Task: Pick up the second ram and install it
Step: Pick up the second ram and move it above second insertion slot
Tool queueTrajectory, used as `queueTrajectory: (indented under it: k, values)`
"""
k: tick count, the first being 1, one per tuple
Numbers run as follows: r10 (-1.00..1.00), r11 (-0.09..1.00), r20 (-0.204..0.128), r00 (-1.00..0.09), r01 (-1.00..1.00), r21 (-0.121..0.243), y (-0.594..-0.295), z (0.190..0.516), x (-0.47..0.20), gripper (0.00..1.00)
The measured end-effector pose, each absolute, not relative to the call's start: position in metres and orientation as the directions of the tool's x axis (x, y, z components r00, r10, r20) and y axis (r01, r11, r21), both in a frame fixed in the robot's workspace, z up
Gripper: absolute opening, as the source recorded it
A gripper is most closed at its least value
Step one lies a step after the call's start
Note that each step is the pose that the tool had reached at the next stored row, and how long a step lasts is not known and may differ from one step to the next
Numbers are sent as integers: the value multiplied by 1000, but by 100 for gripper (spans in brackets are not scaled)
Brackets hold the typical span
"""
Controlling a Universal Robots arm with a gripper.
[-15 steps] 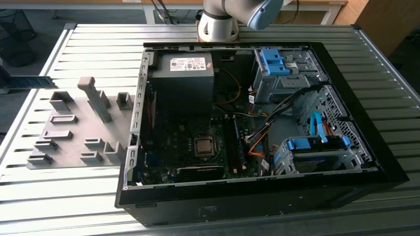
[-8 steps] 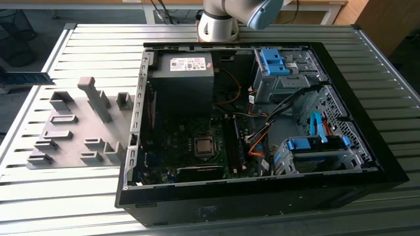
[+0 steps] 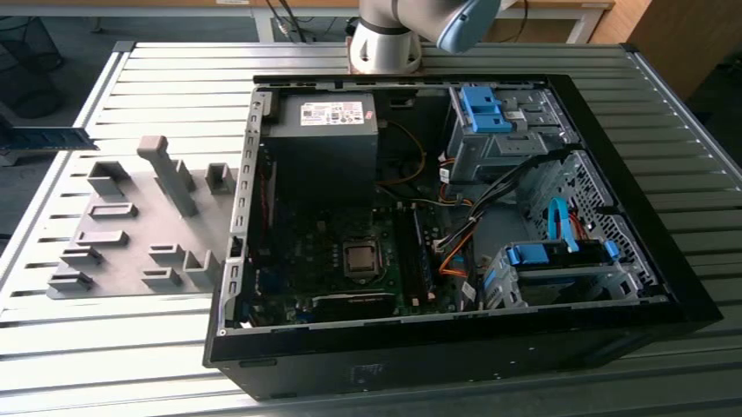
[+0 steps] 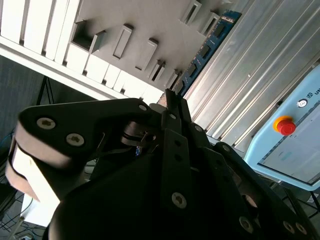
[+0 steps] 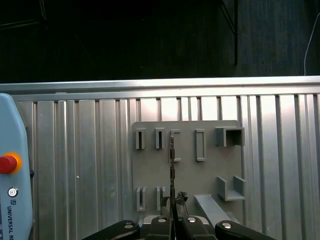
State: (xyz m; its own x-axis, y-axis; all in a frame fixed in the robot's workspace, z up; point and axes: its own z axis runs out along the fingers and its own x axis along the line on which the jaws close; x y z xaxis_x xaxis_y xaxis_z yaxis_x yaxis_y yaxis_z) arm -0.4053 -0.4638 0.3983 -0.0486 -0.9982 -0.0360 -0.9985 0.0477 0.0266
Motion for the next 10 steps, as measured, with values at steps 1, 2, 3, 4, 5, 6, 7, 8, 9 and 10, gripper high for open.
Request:
queueTrajectory:
  k: [1, 2, 3, 4, 5, 6, 7, 8, 9, 10]
  values:
    - [-998, 48, -36, -49, -999, 26, -464, 398, -405, 14]
    - [-998, 48, -36, -48, -999, 26, -464, 398, -404, 14]
    - [-998, 48, -36, -49, -999, 26, -464, 398, -391, 14]
    - [-998, 48, -36, -49, -999, 26, -464, 398, -391, 14]
    - [-998, 48, -36, -49, -999, 26, -464, 398, -390, 14]
    - [-998, 48, -36, -49, -999, 26, -464, 398, -390, 14]
    - [-998, 48, -36, -49, -999, 26, -464, 398, -389, 14]
    - [-998, 48, -36, -49, -999, 26, -464, 398, -389, 14]
    - [-998, 48, -36, -49, -999, 26, -464, 398, -388, 14]
    - [-998, 48, -36, -48, -999, 26, -464, 398, -388, 14]
